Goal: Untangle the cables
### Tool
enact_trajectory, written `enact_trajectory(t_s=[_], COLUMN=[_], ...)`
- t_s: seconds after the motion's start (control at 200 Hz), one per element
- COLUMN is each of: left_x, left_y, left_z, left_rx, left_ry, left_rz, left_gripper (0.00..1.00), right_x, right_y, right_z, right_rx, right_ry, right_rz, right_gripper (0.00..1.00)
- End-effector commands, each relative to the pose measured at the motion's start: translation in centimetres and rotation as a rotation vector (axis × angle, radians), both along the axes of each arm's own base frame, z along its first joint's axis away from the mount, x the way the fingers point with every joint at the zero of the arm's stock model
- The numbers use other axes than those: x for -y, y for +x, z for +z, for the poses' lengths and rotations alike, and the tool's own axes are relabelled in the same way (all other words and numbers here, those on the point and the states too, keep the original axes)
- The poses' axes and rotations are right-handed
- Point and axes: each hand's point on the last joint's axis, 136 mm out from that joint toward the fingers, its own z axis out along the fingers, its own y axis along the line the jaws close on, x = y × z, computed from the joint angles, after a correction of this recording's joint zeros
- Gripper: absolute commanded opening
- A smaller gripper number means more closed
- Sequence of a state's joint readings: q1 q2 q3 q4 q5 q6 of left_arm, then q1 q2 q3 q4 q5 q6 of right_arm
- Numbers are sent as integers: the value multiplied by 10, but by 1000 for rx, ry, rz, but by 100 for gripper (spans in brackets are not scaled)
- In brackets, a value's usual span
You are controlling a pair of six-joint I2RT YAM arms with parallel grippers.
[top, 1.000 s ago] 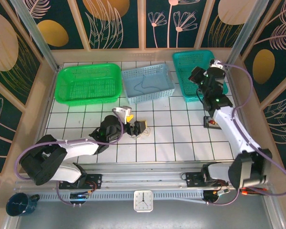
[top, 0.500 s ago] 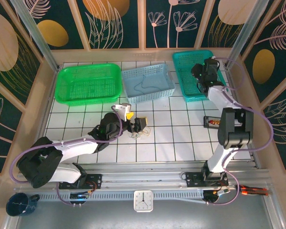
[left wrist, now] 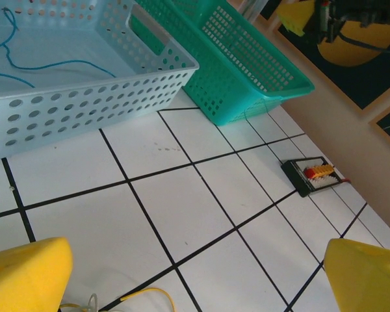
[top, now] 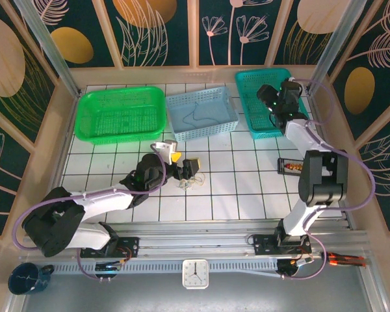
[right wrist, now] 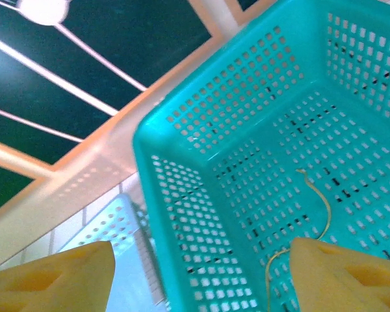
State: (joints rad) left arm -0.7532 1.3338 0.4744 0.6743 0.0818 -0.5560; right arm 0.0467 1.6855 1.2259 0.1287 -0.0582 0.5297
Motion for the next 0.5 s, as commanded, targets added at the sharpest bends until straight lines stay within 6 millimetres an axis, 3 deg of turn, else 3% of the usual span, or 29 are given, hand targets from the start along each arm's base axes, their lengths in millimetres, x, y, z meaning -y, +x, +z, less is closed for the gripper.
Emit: enact_trajectory(t_s=[0.0,0.195,0.385,0.495], left_x=[-5,-12,-25,-28], left_y=[1,2,3,1], left_z=[6,-3,-5,-6], left_rx=[-15,-73,-95,-101], left_ry=[-29,-42,-73,-86], left_rz=[39,86,156,155], left_gripper=[99,99,99,99], right_x=[-17,-65,-111,-125], right_y=[-20,-70,-125,-153], right_z=[39,40,7,-14], right_rx=[101,108,45,1], right_ry=[64,36,1,2], right_rz=[71,174,255,265], right_gripper=[71,71,74,86])
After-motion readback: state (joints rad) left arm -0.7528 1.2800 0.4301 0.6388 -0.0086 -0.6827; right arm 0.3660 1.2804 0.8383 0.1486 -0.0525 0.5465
